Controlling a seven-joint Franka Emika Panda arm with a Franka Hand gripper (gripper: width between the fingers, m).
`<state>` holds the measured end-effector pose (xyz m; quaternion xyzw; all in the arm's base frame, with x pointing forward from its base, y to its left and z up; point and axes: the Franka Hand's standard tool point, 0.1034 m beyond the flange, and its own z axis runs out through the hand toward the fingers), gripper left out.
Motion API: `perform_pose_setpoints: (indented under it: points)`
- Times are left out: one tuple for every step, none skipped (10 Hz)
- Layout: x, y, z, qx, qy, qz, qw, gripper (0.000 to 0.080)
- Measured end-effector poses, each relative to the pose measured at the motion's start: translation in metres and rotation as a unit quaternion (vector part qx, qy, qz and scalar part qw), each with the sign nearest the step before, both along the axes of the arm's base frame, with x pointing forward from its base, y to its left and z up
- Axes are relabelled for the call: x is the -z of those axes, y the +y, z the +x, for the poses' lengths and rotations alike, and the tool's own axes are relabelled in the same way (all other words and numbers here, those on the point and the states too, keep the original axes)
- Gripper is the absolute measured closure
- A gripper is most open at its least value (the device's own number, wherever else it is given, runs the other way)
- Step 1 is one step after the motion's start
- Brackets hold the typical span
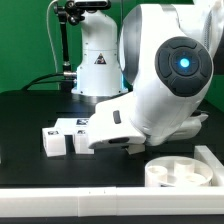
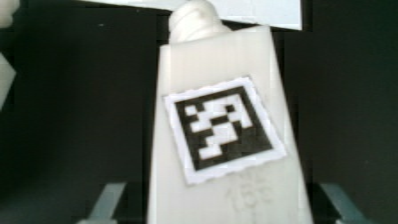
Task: Assemble stool
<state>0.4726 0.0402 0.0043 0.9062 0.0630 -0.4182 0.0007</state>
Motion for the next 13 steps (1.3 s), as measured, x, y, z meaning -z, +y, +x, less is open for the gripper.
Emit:
perform_pose_setpoints:
  points:
    - [-0.003, 0.000, 0.003, 0.000, 0.001, 0.000, 1.000, 0.0474]
    - [-0.009, 0.001, 0.008, 0.000, 0.001, 0.001, 1.000, 0.0474]
    - [-0.020, -0.001, 0.017, -0.001, 0.002, 0.004, 1.000, 0.0474]
    - [-0.035, -0.004, 0.028, 0.001, 0.004, 0.005, 1.000, 0.0474]
    - [-0.048, -0.005, 0.037, 0.002, 0.004, 0.006, 1.000, 0.0474]
    - [-0.060, -0.005, 0.048, 0.002, -0.004, 0.006, 1.000, 0.0472]
    - [-0.066, -0.004, 0.053, 0.002, -0.012, 0.006, 1.000, 0.0472]
    - [-0.064, -0.004, 0.052, 0.003, -0.013, 0.006, 1.000, 0.0472]
    - [-0.061, -0.004, 0.056, 0.002, -0.025, 0.007, 1.000, 0.0472]
    - [-0.061, -0.004, 0.056, 0.003, -0.025, 0.007, 1.000, 0.0472]
    - [-0.060, -0.004, 0.063, 0.002, -0.044, 0.008, 0.999, 0.0472]
    - [-0.065, -0.002, 0.078, 0.000, -0.094, 0.014, 0.995, 0.0472]
    - [-0.076, -0.003, 0.082, 0.001, -0.128, 0.017, 0.992, 0.0472]
